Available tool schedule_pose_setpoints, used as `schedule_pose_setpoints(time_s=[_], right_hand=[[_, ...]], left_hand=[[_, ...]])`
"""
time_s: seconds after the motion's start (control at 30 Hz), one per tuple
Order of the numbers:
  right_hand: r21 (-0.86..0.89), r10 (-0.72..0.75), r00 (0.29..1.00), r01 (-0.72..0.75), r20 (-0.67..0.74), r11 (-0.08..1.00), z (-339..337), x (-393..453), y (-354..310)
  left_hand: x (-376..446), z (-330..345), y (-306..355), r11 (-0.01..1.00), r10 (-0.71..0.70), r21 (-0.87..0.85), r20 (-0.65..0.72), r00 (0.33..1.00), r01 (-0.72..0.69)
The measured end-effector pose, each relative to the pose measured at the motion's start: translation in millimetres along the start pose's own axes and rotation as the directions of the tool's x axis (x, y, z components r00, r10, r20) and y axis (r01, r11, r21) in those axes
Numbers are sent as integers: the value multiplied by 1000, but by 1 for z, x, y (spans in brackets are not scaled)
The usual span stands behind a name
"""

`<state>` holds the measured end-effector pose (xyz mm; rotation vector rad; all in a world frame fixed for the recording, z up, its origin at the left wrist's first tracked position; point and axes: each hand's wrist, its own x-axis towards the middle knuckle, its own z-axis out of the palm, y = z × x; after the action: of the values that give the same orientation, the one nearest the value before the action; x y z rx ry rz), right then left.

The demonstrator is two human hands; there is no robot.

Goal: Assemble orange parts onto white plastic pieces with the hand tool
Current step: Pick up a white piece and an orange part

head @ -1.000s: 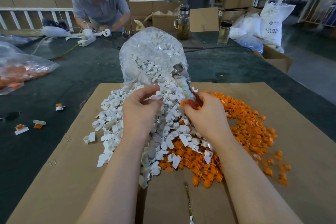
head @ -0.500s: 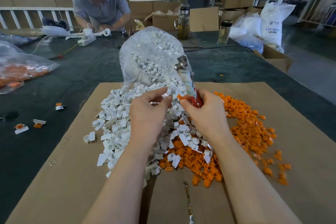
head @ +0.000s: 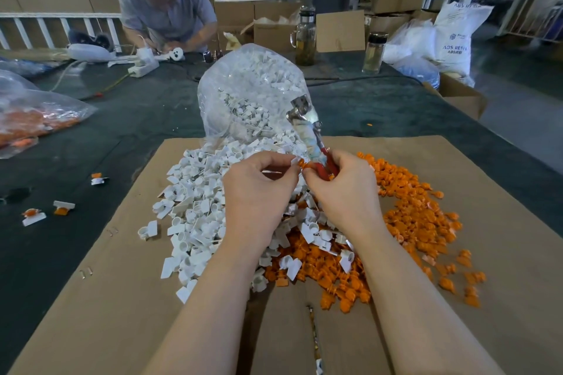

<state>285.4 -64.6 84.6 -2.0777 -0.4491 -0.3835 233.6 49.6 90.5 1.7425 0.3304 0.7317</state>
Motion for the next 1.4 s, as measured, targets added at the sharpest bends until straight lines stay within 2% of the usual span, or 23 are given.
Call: schedule_pose_setpoints(time_s=[0.2,0.4,0.53,0.7,1.1,1.4], right_hand=[[89,38,999,-37,-7,995,0,2,3],[248,41,999,-40,-2,968,-1,2,1],[208,34,999,-30,-13,978,0,0,-1],[146,40,998,-32,-50,989,1,-1,-3],[56,17,997,-13,-69,998,0,-2,-6],[163,48,997,-57,63,985,-4,0,-3]], left_hand=[[-3,0,2,994,67,85,31,997,-69],[1,-3,0,991,-72,-111,9,997,73],[3,-4,3,974,-130,-181,38,991,134],[2,-5,5,971,-128,-194,60,990,138],[0,-6,4,999,-22,-46,63,998,25],[-1,-4,2,998,-29,-59,18,999,30]])
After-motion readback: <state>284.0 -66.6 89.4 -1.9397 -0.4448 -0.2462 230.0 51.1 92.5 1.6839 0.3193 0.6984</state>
